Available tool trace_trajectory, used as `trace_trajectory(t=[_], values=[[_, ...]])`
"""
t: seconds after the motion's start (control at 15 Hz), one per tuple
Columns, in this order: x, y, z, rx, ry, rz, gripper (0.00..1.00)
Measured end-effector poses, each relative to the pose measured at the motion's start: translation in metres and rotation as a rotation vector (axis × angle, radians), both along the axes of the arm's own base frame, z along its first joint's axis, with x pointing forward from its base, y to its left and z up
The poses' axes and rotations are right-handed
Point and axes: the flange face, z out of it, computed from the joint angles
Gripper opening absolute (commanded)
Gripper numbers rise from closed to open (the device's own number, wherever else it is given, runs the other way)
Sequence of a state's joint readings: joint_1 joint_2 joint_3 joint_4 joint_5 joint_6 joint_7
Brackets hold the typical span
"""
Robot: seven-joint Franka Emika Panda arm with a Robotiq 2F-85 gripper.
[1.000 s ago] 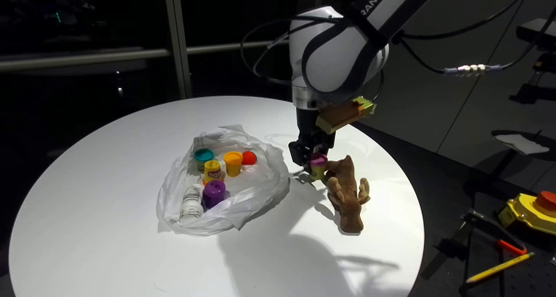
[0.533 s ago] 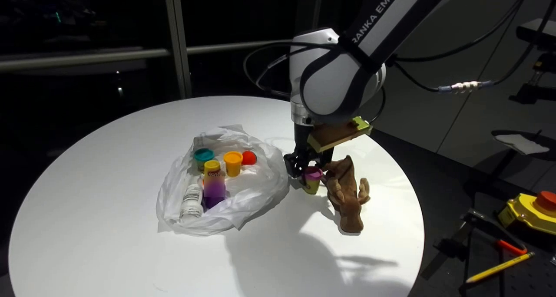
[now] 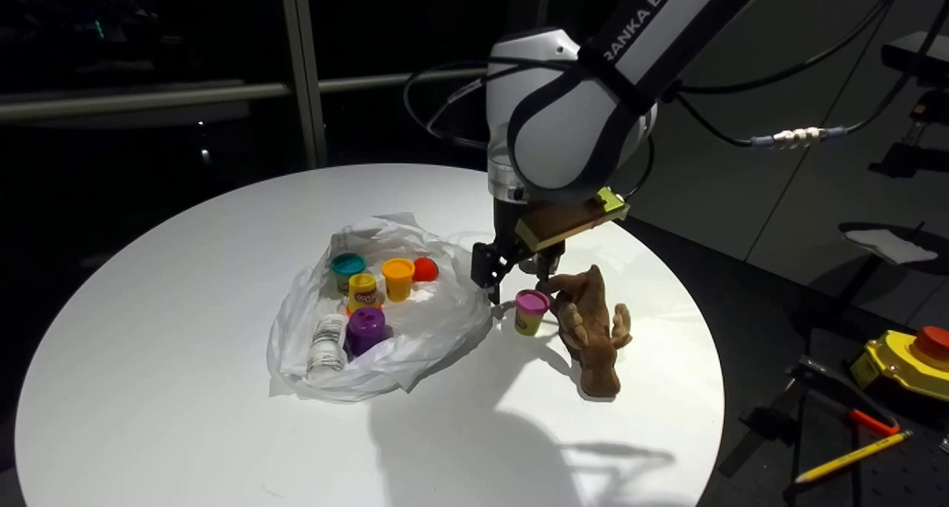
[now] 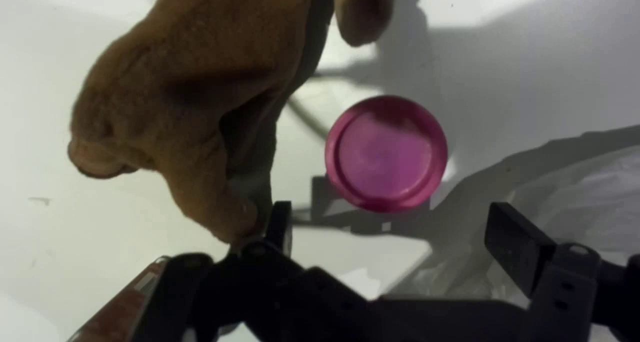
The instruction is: Remove the contents from the plastic bag.
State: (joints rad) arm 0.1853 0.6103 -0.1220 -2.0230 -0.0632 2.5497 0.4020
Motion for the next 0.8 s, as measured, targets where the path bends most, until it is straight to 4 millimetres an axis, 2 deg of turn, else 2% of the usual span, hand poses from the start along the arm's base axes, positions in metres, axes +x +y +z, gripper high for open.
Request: trace_trajectory(t=[0.2, 0.4, 0.6, 0.8], values=[[0.012, 0.007, 0.044, 0.003, -0.062, -0.007, 1.00], [0.016, 0.033, 0.078, 0.043, -0.071, 0.030, 1.00], [0.016, 0.073, 0.088, 0.093, -0.062, 0.138, 1.00], [0.013, 0.111, 0.081, 0.125, -0.049, 0.267, 1.00]])
